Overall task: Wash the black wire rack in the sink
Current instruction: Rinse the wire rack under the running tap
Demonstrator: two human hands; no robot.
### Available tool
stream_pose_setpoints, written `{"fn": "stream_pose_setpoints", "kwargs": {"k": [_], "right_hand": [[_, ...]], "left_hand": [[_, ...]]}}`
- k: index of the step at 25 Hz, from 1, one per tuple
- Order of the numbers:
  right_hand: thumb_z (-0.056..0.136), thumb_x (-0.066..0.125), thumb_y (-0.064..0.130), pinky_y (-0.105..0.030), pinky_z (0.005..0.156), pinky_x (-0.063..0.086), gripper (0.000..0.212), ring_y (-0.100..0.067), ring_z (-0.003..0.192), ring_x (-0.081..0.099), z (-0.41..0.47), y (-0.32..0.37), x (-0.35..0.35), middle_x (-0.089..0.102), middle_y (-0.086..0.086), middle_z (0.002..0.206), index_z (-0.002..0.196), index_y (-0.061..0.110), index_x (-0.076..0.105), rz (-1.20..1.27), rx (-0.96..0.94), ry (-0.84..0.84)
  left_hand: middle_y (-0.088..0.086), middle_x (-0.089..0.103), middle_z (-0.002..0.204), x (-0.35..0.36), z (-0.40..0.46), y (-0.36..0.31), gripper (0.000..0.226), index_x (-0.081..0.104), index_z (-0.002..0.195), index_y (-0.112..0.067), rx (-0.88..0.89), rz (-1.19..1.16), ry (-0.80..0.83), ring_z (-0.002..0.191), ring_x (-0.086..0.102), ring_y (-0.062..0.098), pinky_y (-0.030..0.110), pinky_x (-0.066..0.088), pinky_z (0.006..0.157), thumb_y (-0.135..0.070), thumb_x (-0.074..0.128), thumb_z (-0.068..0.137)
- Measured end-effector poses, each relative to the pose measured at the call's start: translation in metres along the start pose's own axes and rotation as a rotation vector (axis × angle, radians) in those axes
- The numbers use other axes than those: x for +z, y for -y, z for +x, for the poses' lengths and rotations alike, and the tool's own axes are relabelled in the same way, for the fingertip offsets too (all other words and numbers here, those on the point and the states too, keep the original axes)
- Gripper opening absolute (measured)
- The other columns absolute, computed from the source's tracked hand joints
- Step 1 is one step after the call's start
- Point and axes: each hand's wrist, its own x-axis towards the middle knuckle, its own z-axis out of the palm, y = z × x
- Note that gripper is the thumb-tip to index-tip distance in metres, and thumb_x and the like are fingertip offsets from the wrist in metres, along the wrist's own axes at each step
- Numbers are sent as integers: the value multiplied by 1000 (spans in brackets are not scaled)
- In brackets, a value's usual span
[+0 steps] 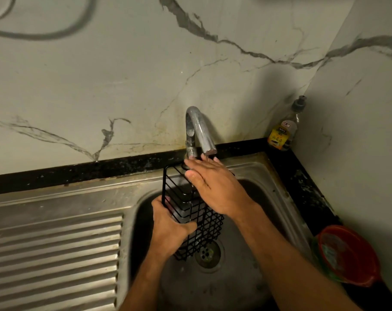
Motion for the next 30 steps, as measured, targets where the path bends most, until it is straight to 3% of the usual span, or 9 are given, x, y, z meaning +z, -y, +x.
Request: {"fn": "stream_pose_setpoints", "kwargs": {"k": [3, 6, 10, 14, 19, 23, 25, 27, 30], "right_hand": [[102, 37, 45, -39, 118, 29, 48, -14, 137, 44, 5, -5, 6, 52, 3, 146, 141, 23, 54, -25, -152, -107], [98, 40, 35, -44, 92, 54, 45, -23, 105, 68, 7, -12, 11, 72, -7, 116, 115, 9, 73, -23, -100, -349], [94, 48, 32, -39, 76, 59, 38, -19, 86, 71, 1, -16, 13, 75, -4, 95, 89, 9, 77, -49, -114, -413], [92, 51, 29, -39, 81, 58, 34, -20, 88, 72, -8, -24, 18, 76, -5, 100, 81, 11, 77, -172, -183, -451], [92, 52, 42, -43, 94, 47, 32, -19, 108, 62, -1, -14, -2, 72, 2, 108, 98, 18, 73, -252, -179, -347], [92, 43, 67, -44, 110, 40, 59, -19, 125, 52, -4, -10, -13, 61, -1, 128, 125, 20, 55, -146, 141, -173], [98, 27, 63, -42, 120, 25, 64, -21, 142, 37, -8, 6, 5, 45, -3, 152, 149, 26, 37, -194, -22, -73], [101, 15, 59, -40, 124, 11, 61, -16, 151, 19, -5, 2, 11, 27, 4, 161, 155, 32, 25, -209, -95, -2], [99, 12, 63, -47, 123, 5, 68, -21, 152, 13, 6, -25, -1, 19, 3, 163, 155, 28, 25, -180, 235, 30]], "left_hand": [[-3, 52, 128, 5, 2, -4, 99, 30, 129, -32, 71, 26, -19, 117, 58, 5, 25, 52, 98, -24, 86, 47], [-6, 49, 131, 10, 5, -15, 102, 32, 131, -42, 86, 98, 75, 122, 53, 8, 27, 52, 98, -30, 84, 43], [-9, 58, 128, 11, 8, -35, 100, 30, 140, -30, 85, 22, 220, 118, 58, 4, 12, 50, 87, -10, 93, 65], [-20, 70, 111, 5, 15, -56, 100, 40, 129, -43, 161, 27, 191, 104, 68, -1, 21, 54, 90, -25, 93, 47], [-10, 67, 106, 1, 14, -62, 81, 46, 112, -44, 173, 30, 57, 96, 68, 5, 30, 58, 83, -32, 85, 42], [-17, 59, 102, -3, 18, -67, 82, 43, 118, -41, 210, 117, 32, 92, 64, 1, 20, 53, 76, -25, 90, 53], [-16, 61, 113, -5, 20, -68, 83, 42, 125, -35, 255, 196, 48, 99, 62, 1, 21, 52, 80, -39, 88, 56], [-15, 63, 114, -7, 19, -66, 84, 44, 124, -35, 245, 183, 54, 100, 64, 1, 26, 55, 84, -45, 84, 50], [-12, 66, 106, -11, 12, -60, 78, 48, 109, -42, 145, 106, 18, 93, 65, -1, 24, 56, 82, -28, 90, 45]]}}
